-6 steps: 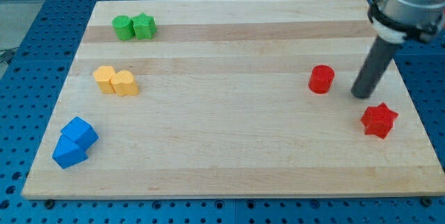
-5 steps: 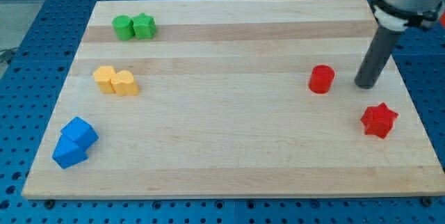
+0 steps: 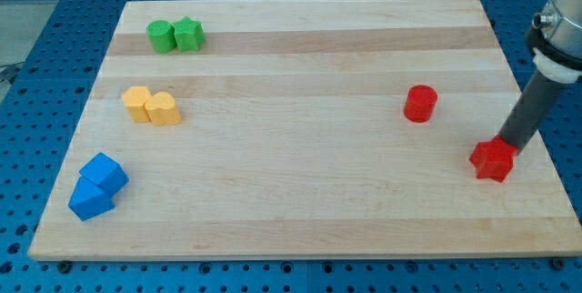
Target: Push the red star slightly to left
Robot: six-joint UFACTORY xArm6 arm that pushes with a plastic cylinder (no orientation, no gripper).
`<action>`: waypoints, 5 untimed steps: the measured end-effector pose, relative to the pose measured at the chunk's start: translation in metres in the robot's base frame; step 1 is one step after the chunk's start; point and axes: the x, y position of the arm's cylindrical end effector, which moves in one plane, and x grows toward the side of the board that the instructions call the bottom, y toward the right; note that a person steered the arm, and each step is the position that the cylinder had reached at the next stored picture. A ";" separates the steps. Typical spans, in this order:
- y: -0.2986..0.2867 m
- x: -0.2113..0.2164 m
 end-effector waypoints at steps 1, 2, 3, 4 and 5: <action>-0.001 0.040; -0.001 0.042; 0.000 0.042; 0.003 0.036; -0.010 0.038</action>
